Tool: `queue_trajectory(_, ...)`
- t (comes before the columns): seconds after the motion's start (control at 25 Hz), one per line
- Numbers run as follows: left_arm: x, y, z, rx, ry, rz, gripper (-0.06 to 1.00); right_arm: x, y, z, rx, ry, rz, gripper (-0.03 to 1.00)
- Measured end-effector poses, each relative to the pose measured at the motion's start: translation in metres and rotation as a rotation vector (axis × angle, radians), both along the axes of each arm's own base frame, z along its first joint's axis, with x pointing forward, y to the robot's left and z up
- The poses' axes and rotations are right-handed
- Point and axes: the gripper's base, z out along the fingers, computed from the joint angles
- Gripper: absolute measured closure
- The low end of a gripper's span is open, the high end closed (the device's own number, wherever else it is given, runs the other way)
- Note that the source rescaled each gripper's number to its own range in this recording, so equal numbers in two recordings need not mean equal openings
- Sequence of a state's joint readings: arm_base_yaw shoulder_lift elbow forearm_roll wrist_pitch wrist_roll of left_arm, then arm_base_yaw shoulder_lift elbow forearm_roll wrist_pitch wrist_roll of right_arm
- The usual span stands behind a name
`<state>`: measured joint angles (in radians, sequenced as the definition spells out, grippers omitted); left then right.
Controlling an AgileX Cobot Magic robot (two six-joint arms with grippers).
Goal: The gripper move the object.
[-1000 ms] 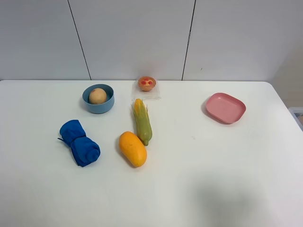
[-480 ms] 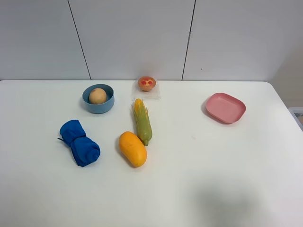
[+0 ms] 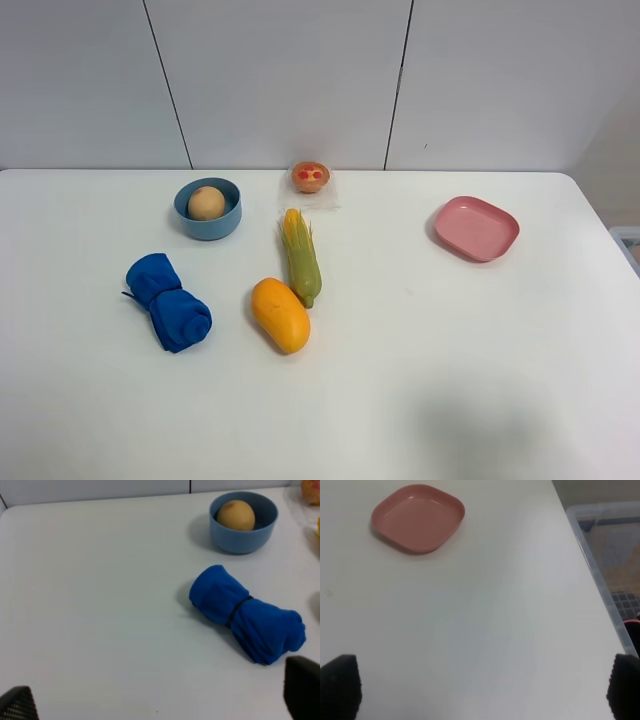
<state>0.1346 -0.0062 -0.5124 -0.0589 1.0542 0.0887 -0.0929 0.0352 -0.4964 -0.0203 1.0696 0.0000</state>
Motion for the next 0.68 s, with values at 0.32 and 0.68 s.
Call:
queue_trajectory(0.32, 0.0000, 0.0000, 0.0000, 0.001, 0.000, 0.000, -0.06, 0.0000, 0.0000, 0.0000, 0.000, 0.000, 0.000, -0.03)
queue_trajectory(0.68, 0.0000, 0.0000, 0.0000, 0.001, 0.000, 0.000, -0.06, 0.0000, 0.0000, 0.0000, 0.000, 0.000, 0.000, -0.03)
